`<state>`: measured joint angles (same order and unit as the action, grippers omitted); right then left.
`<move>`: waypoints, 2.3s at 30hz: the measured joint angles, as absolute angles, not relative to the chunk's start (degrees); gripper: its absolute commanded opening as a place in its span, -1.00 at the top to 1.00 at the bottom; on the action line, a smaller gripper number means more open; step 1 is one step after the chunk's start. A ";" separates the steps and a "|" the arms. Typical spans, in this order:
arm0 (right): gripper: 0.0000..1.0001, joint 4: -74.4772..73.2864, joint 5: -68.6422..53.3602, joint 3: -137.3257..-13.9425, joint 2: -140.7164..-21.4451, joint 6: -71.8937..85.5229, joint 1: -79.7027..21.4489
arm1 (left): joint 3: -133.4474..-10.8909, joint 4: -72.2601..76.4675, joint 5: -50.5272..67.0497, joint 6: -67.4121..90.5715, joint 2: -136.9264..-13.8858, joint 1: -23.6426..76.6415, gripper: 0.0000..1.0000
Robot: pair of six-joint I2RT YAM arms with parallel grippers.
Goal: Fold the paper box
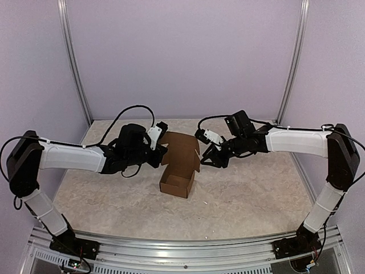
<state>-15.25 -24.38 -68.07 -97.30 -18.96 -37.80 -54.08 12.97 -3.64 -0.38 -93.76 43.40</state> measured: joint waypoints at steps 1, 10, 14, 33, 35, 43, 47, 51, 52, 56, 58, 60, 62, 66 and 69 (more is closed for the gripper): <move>0.42 -15.09 -24.36 -68.07 -97.30 -18.74 -38.02 | -54.11 12.99 -3.70 -0.38 -93.76 43.62 1.00; 0.78 -15.20 -26.74 -69.10 -98.72 -18.39 -39.59 | -57.43 10.92 -6.57 2.48 -95.79 47.07 1.00; 0.78 -15.42 -27.73 -69.28 -99.00 -18.46 -40.14 | -58.85 10.98 -9.78 4.75 -97.56 48.21 1.00; 0.72 -15.25 -26.48 -64.25 -95.13 -25.34 -41.08 | -46.04 28.45 -23.73 6.09 -96.03 56.80 1.00; 0.72 -15.42 -26.15 -63.96 -95.13 -26.65 -42.02 | -43.68 30.65 -23.73 5.91 -95.31 57.25 1.00; 0.67 -16.43 -23.00 -62.78 -95.07 -31.97 -46.78 | -37.85 37.93 -26.44 4.80 -94.89 59.94 1.00; 0.65 -16.45 -20.69 -62.43 -94.21 -34.06 -48.93 | -34.61 43.22 -29.91 3.79 -94.80 61.91 1.00; 0.64 -16.51 -17.91 -61.30 -92.75 -36.45 -52.03 | -31.16 48.95 -33.23 2.35 -94.76 64.40 0.94; 0.63 -16.51 -17.41 -61.21 -92.60 -36.88 -52.66 | -30.46 50.11 -33.78 1.91 -94.76 64.84 0.91; 0.63 -16.56 -14.20 -60.97 -92.25 -39.42 -56.21 | -27.55 53.49 -36.80 -0.27 -94.87 66.78 0.78; 0.62 -16.58 -12.84 -60.86 -92.25 -40.40 -57.78 | -26.06 53.91 -38.22 -0.95 -95.33 68.01 0.70; 0.62 -16.51 -11.44 -60.69 -92.25 -41.21 -59.00 | -25.21 54.24 -39.70 -1.61 -95.68 69.08 0.62; 0.62 -16.47 -10.28 -60.55 -92.25 -41.93 -59.88 | -24.49 54.59 -41.60 -2.04 -95.83 70.37 0.59; 0.61 -16.08 -8.16 -60.01 -92.25 -42.85 -61.10 | -22.90 55.13 -45.28 -2.31 -95.85 72.82 0.53; 0.61 -15.97 -7.01 -59.70 -92.25 -43.27 -61.56 | -22.04 54.92 -47.44 -2.46 -95.70 74.04 0.51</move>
